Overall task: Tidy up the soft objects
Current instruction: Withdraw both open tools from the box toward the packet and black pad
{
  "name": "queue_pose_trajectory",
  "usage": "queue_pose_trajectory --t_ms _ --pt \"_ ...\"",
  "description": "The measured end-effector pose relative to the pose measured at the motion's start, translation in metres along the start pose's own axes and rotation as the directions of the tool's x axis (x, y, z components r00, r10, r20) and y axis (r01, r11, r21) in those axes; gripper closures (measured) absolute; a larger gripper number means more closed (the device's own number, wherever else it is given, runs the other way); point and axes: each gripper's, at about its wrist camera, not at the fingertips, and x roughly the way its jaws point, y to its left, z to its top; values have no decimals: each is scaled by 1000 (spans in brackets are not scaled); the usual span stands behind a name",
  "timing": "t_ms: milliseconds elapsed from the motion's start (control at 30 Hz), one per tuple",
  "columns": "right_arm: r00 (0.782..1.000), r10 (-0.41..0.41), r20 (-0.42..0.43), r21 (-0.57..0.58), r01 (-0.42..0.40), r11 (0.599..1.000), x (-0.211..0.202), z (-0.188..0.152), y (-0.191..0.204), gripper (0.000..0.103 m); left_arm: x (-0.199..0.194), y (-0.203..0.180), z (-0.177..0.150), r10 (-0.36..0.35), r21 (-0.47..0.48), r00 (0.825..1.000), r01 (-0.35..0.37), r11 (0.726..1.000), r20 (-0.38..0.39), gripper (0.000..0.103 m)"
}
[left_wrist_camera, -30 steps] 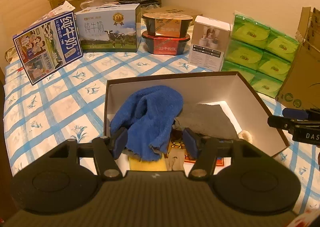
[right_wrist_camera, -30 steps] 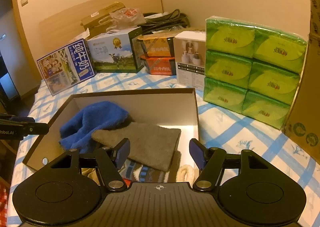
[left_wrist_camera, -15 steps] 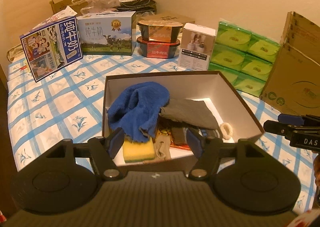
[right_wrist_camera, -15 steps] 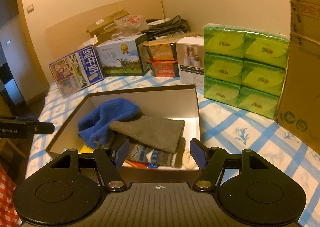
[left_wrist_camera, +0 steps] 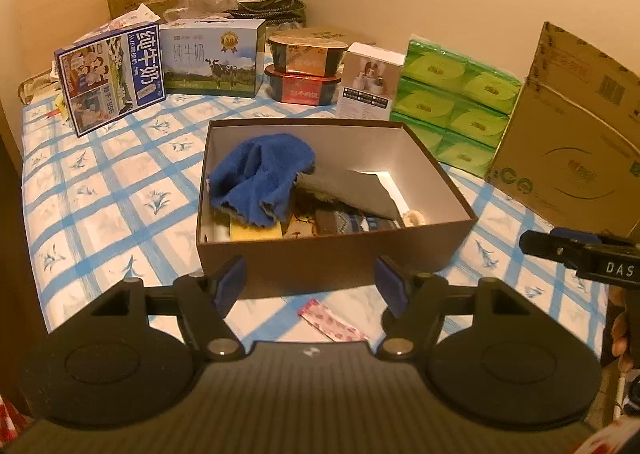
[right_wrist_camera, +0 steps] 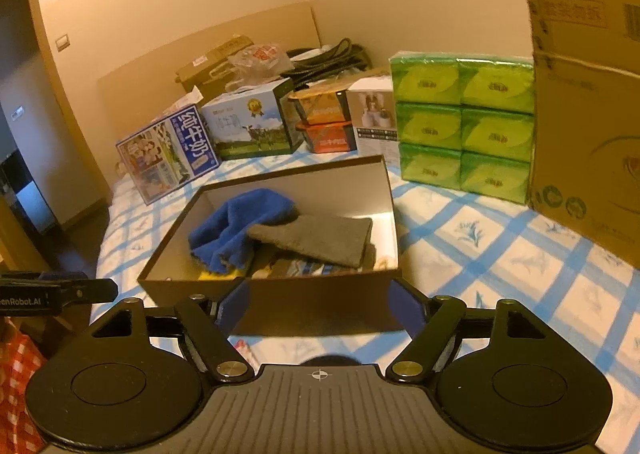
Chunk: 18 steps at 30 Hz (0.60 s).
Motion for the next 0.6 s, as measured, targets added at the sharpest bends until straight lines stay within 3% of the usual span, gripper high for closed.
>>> queue_pose_trajectory --t_ms 233,600 --pt "1000 -21 -21 42 22 999 -24 -22 5 24 -24 -9 -23 9 -3 1000 -9 1000 4 31" --pt "992 -19 -122 78 29 997 -43 -67 11 24 -38 -18 -60 -16 -33 999 14 999 -40 31"
